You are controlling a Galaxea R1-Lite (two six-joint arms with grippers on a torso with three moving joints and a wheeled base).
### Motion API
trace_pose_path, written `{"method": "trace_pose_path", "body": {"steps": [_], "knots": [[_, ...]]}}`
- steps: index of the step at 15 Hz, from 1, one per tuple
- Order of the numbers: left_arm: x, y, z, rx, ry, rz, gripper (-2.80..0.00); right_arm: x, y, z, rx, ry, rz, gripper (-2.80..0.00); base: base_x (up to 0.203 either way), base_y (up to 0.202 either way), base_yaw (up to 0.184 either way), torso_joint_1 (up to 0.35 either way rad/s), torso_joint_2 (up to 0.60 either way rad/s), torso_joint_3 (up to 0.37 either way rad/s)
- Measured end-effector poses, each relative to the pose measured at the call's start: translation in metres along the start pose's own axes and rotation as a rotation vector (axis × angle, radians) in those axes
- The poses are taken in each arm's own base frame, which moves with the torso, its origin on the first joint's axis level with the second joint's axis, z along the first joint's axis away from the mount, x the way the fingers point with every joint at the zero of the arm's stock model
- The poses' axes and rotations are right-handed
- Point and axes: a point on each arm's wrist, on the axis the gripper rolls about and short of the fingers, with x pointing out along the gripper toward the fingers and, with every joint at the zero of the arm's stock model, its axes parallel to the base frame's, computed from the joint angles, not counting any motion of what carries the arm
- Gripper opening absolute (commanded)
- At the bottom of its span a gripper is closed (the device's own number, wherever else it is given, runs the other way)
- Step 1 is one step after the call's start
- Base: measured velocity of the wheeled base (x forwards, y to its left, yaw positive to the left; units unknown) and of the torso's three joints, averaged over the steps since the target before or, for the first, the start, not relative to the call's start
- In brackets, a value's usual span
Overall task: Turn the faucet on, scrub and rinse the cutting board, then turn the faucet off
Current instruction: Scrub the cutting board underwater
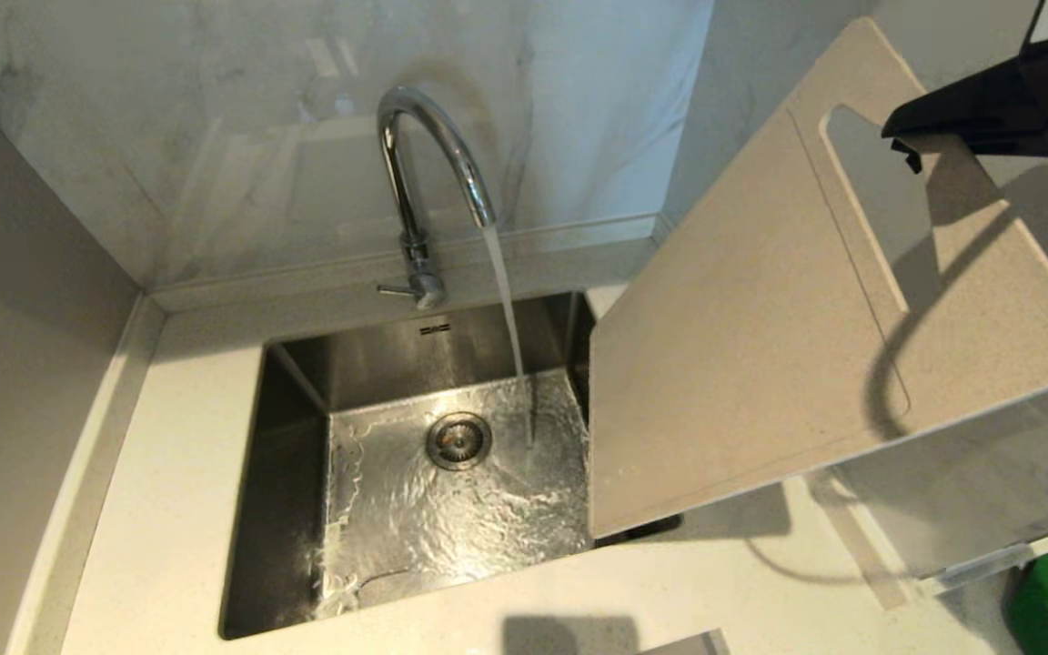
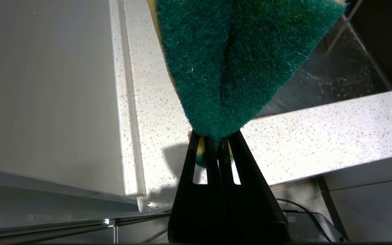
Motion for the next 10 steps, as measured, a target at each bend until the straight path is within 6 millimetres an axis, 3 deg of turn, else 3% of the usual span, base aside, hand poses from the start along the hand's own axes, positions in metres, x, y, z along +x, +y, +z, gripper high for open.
{"method": "trace_pose_path", "body": {"steps": [3, 10], "knots": [[0.000, 0.000, 0.000, 0.000, 0.000, 0.000, -2.80, 0.026, 0.001, 0.003, 0.106, -0.022, 0.014, -2.80, 0.000, 0.000, 0.000, 0.000, 0.00, 0.000], [0.000, 0.000, 0.000, 0.000, 0.001, 0.000, -2.80, 0.147, -0.006, -0.009, 0.199, -0.031, 0.022, -2.80, 0.000, 0.000, 0.000, 0.000, 0.00, 0.000]]}}
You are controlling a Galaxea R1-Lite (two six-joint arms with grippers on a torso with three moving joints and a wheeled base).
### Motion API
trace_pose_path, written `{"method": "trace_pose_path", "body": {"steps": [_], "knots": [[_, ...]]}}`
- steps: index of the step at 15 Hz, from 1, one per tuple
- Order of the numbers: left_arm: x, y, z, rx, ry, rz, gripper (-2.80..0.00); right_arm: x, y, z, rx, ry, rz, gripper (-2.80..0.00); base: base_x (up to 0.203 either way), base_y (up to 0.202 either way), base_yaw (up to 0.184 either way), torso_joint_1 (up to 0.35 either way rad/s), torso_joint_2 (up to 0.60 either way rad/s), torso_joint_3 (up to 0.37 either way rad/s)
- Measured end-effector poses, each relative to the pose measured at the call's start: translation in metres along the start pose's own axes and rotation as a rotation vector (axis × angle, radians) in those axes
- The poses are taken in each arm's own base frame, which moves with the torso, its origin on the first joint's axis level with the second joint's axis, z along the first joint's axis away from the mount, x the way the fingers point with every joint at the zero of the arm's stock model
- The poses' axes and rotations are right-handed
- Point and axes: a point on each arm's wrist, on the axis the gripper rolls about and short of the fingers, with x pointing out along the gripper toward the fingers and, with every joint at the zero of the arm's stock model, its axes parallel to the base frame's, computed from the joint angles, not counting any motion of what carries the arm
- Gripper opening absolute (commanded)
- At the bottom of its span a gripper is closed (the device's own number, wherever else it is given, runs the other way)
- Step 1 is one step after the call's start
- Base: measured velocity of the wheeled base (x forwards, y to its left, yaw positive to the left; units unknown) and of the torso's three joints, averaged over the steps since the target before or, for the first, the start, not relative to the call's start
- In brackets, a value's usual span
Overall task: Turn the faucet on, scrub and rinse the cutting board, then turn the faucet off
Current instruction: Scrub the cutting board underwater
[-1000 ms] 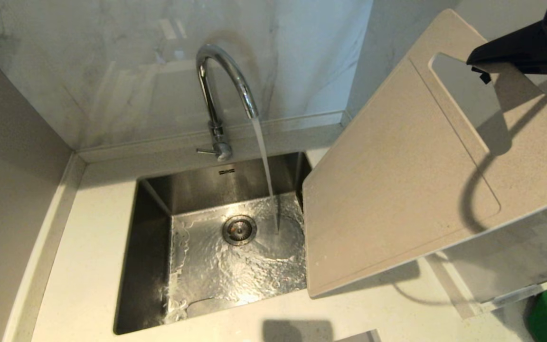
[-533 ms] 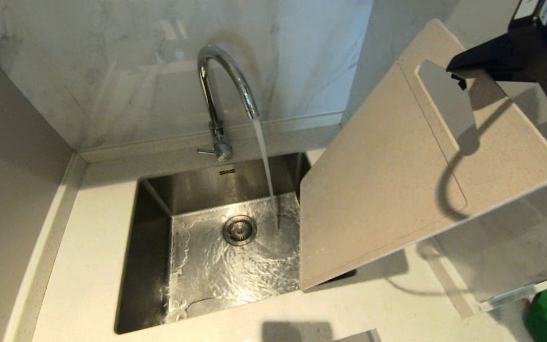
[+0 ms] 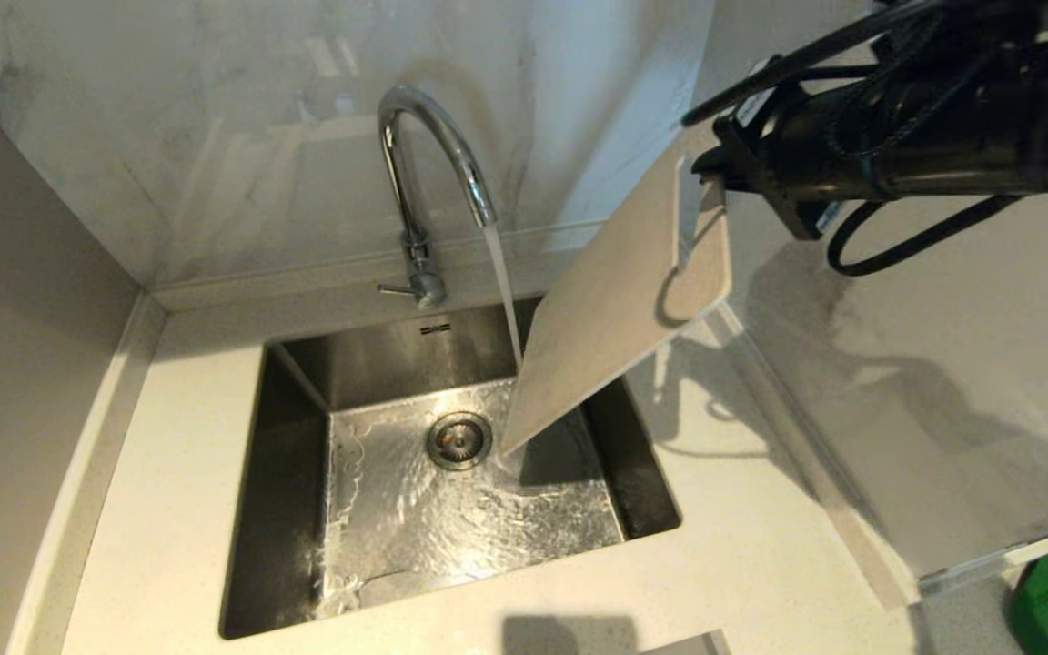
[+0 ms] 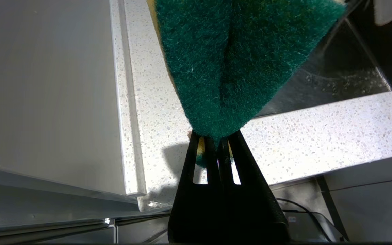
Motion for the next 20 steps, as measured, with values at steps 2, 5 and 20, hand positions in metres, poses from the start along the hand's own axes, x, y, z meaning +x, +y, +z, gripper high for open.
{"method": "trace_pose_path", "body": {"steps": [2, 5, 20], "knots": [[0.000, 0.000, 0.000, 0.000, 0.000, 0.000, -2.80, 0.028, -0.007, -0.007, 0.002, 0.010, -0.009, -2.80, 0.000, 0.000, 0.000, 0.000, 0.00, 0.000], [0.000, 0.000, 0.000, 0.001, 0.000, 0.000, -2.80, 0.060, -0.014, -0.016, 0.025, 0.023, 0.009, -2.80, 0.000, 0.000, 0.000, 0.000, 0.00, 0.000], [0.000, 0.000, 0.000, 0.003, -0.001, 0.000, -2.80, 0.062, -0.010, -0.014, 0.067, 0.113, 0.061, -2.80, 0.000, 0.000, 0.000, 0.000, 0.00, 0.000]]}}
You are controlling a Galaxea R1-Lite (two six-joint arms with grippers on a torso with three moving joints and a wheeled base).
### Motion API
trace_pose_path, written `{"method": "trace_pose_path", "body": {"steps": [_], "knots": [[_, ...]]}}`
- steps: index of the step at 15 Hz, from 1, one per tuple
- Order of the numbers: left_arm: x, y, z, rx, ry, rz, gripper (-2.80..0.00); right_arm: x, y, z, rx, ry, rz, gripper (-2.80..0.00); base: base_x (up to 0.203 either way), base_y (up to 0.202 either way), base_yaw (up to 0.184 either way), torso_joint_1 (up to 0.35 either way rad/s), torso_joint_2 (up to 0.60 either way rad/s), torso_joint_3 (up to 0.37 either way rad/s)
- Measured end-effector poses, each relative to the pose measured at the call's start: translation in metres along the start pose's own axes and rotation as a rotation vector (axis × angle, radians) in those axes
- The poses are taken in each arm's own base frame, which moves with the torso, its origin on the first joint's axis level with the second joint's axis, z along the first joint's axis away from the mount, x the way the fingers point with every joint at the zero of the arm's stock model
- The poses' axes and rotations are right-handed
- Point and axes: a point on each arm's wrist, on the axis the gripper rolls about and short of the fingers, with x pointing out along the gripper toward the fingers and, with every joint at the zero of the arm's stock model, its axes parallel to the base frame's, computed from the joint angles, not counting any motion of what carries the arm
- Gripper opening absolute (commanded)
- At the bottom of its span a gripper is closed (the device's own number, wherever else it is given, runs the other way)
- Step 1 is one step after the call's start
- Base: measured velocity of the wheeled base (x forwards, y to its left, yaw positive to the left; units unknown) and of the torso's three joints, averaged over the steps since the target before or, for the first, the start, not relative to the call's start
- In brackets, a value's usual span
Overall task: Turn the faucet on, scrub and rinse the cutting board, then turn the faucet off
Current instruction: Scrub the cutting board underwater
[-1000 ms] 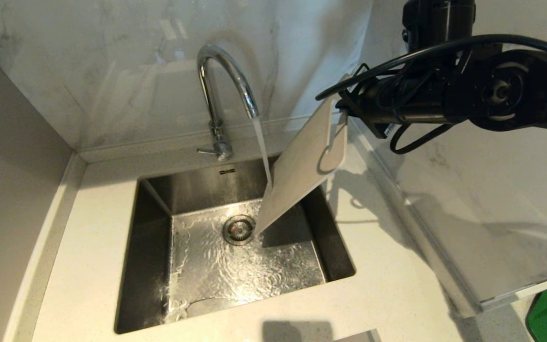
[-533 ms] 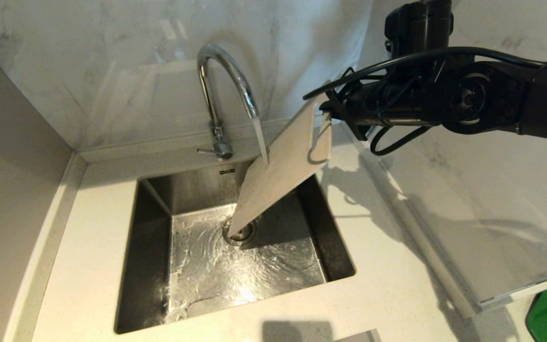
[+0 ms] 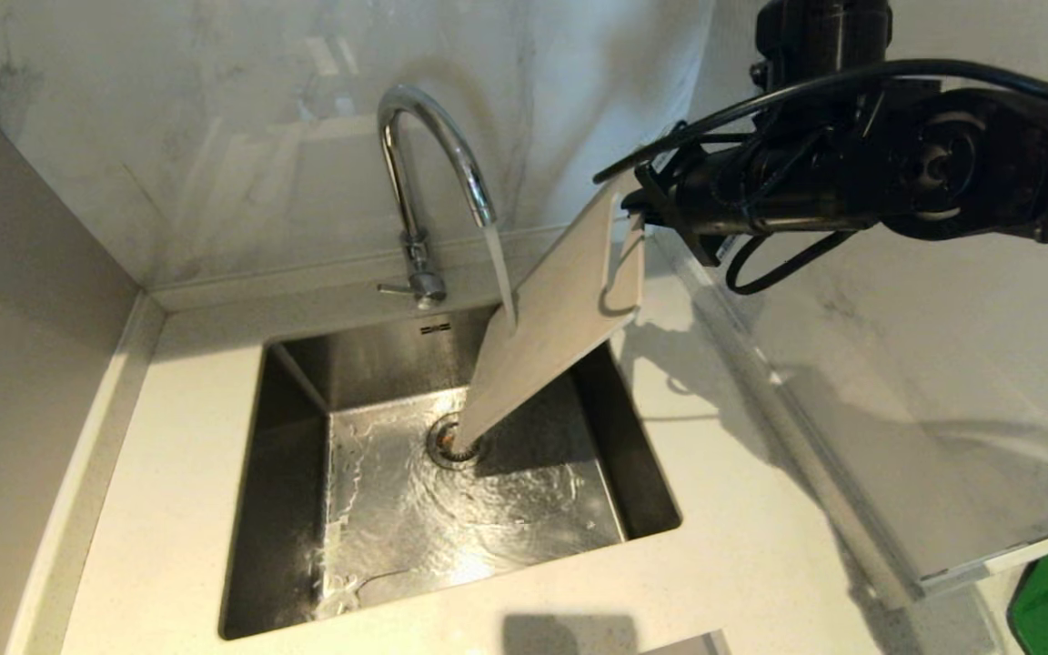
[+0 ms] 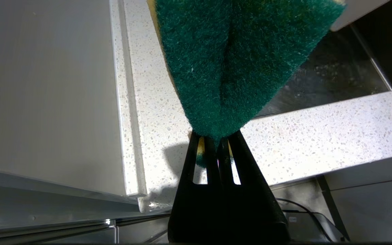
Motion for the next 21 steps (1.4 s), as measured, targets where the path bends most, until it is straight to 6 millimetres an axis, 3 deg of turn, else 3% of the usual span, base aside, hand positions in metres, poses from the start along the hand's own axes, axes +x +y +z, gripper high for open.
{"method": "trace_pose_path", "body": {"steps": [4, 9, 12, 14, 18, 21], "knots": [[0.000, 0.000, 0.000, -0.002, 0.004, -0.001, -2.80, -0.059, 0.015, 0.004, -0.047, 0.064, -0.066, -2.80, 0.000, 0.000, 0.000, 0.000, 0.00, 0.000], [0.000, 0.000, 0.000, -0.004, 0.003, -0.001, -2.80, -0.159, 0.038, 0.009, -0.136, 0.053, -0.059, -2.80, 0.000, 0.000, 0.000, 0.000, 0.00, 0.000], [0.000, 0.000, 0.000, -0.005, 0.006, 0.000, -2.80, -0.201, 0.044, 0.007, -0.139, 0.039, -0.045, -2.80, 0.000, 0.000, 0.000, 0.000, 0.00, 0.000], [0.000, 0.000, 0.000, -0.006, 0.019, 0.000, -2.80, -0.216, 0.045, 0.005, -0.136, 0.034, -0.041, -2.80, 0.000, 0.000, 0.000, 0.000, 0.00, 0.000], [0.004, 0.000, 0.004, 0.022, 0.069, -0.007, -2.80, -0.228, 0.046, 0.004, -0.136, 0.020, -0.029, -2.80, 0.000, 0.000, 0.000, 0.000, 0.00, 0.000], [0.009, -0.001, 0.024, 0.041, 0.115, -0.036, -2.80, -0.231, 0.045, 0.004, -0.135, 0.019, -0.024, -2.80, 0.000, 0.000, 0.000, 0.000, 0.00, 0.000]]}}
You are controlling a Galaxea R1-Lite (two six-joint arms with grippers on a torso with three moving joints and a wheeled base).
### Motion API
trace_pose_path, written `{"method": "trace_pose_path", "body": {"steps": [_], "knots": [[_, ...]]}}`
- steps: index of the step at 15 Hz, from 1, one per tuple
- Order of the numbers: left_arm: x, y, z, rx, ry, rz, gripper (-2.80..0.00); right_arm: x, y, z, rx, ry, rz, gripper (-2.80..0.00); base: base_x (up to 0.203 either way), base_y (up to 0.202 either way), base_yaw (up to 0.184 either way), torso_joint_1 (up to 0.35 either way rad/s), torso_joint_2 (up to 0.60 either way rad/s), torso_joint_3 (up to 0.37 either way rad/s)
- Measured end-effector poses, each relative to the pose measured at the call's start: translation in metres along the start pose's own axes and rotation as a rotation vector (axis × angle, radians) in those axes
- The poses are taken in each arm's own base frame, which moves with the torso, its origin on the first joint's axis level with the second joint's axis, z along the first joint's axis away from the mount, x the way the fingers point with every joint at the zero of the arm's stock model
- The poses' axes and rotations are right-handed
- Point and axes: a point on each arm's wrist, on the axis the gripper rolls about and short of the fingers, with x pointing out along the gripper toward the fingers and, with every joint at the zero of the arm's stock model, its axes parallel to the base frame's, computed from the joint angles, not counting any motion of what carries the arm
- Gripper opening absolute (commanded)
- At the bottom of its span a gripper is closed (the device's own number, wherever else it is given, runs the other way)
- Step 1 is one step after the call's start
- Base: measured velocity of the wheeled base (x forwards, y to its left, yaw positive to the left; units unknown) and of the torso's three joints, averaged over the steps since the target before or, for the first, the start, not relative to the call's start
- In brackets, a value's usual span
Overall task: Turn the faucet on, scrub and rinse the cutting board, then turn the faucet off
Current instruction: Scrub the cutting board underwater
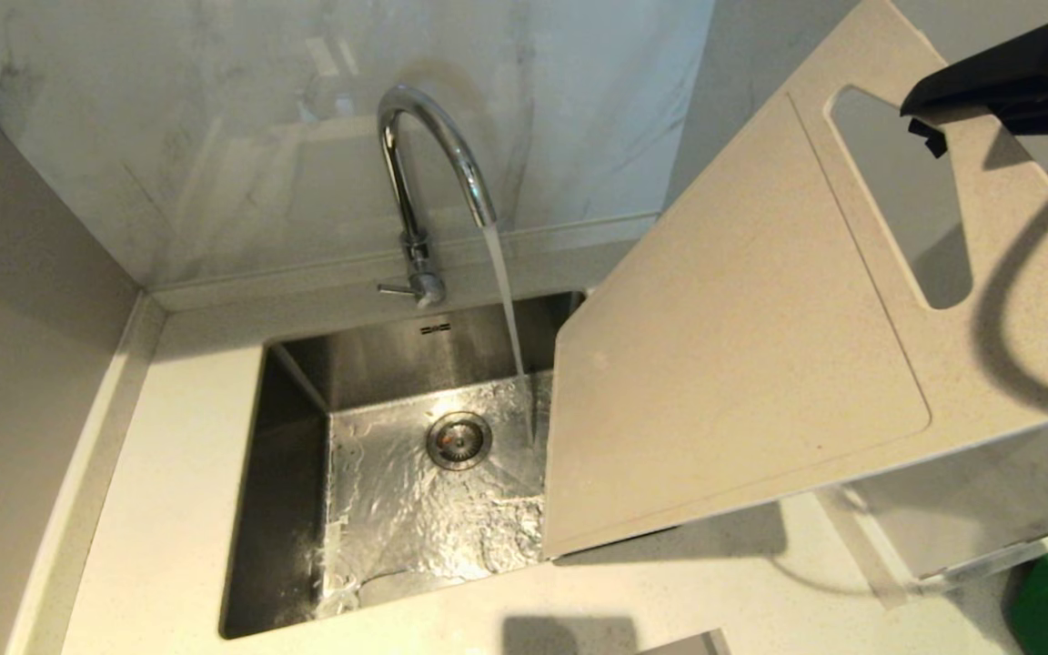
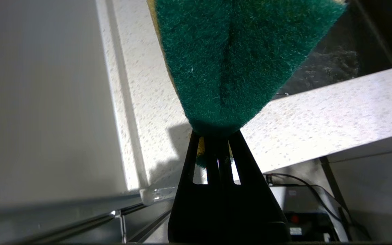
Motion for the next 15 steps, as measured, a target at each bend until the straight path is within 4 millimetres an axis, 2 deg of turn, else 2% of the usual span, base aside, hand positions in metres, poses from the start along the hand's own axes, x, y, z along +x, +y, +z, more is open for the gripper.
{"method": "trace_pose_path", "body": {"steps": [4, 8, 12, 15], "knots": [[0.016, 0.001, 0.060, 0.001, 0.065, -0.094, -2.80, 0.000, 0.000, -0.001, -0.001, 0.002, 0.001, -2.80, 0.000, 0.000, 0.000, 0.000, 0.00, 0.000], [0.056, 0.002, 0.129, -0.003, 0.116, -0.215, -2.80, 0.000, -0.002, -0.003, -0.001, 0.012, -0.007, -2.80, 0.000, 0.000, 0.000, 0.000, 0.00, 0.000], [0.103, -0.003, 0.168, -0.002, 0.173, -0.334, -2.80, 0.000, -0.003, -0.005, -0.008, 0.020, -0.009, -2.80, 0.000, 0.000, 0.000, 0.000, 0.00, 0.000], [0.137, -0.015, 0.199, 0.018, 0.170, -0.411, -2.80, 0.002, -0.004, -0.005, -0.008, 0.026, -0.011, -2.80, 0.000, 0.000, 0.000, 0.000, 0.00, 0.000]]}}
